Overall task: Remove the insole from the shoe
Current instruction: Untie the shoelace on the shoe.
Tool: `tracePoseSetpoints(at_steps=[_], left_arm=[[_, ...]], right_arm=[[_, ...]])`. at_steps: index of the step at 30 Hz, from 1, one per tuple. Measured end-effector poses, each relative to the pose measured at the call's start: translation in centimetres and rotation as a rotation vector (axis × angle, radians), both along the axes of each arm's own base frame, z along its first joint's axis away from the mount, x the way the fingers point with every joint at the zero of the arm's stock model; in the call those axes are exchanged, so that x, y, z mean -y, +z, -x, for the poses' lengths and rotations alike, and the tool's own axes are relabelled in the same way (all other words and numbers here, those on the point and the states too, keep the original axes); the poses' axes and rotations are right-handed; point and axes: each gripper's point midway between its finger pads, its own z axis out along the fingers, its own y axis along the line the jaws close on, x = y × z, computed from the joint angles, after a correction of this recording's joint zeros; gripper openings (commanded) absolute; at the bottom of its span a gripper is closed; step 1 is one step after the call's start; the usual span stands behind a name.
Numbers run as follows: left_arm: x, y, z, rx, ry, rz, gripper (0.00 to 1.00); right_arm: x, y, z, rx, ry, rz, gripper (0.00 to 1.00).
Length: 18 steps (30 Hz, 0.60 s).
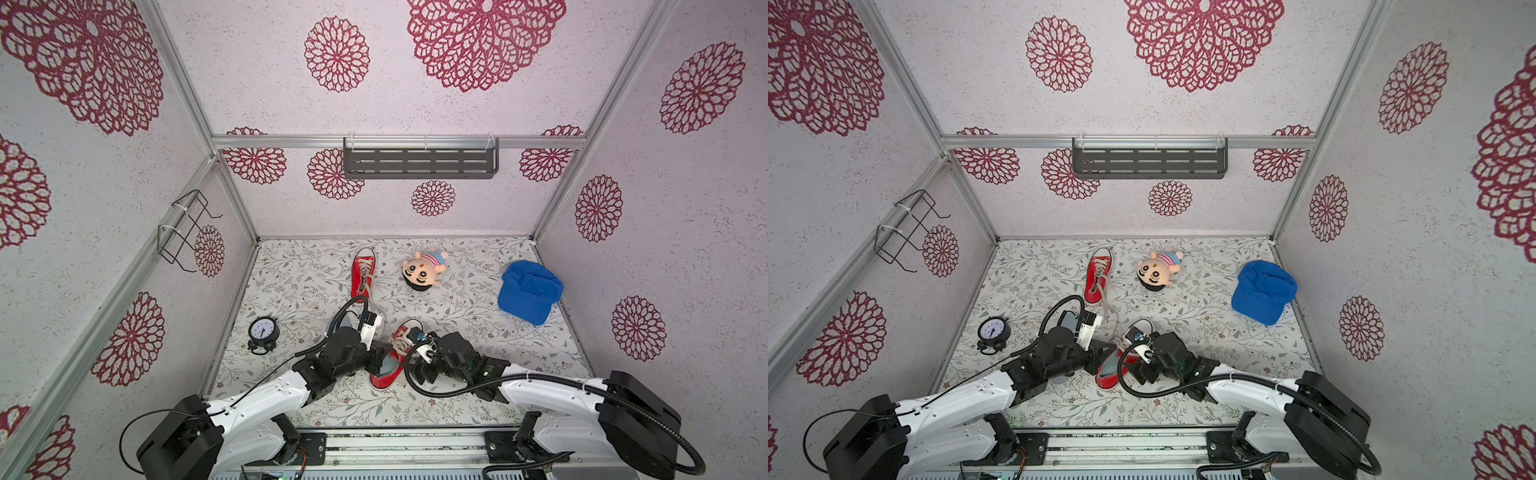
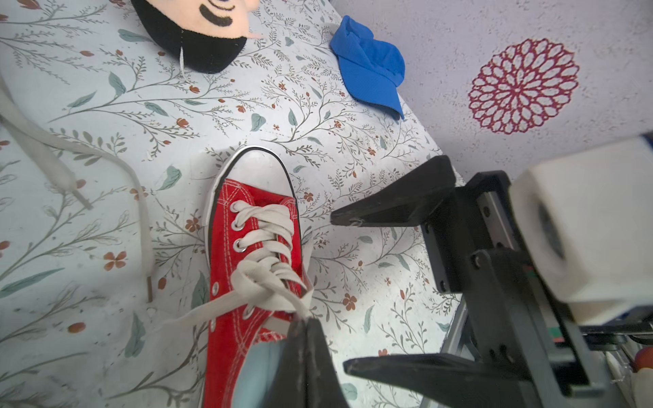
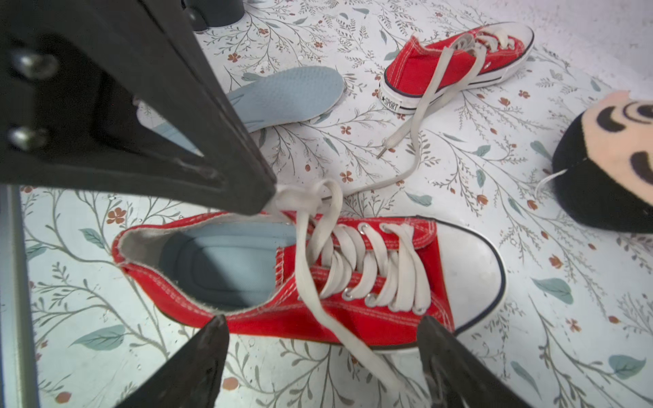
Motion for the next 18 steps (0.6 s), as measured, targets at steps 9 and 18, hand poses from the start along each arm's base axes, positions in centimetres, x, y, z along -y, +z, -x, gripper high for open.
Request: tracePoseSetpoints(at_steps=[9,18], left_arm=[[0.5,0.1,0.5,-0.011,-0.038,0.018,0.00],[0.0,0.8,0.2,0.010,-0.011,0.020,0.00]], right_arm=[[-1.4,-0.2,-2.5,0.056,-0.059,0.019,0.81],[0.6,0.2,-5.3,0.130,-0.236,0.110,0.76]])
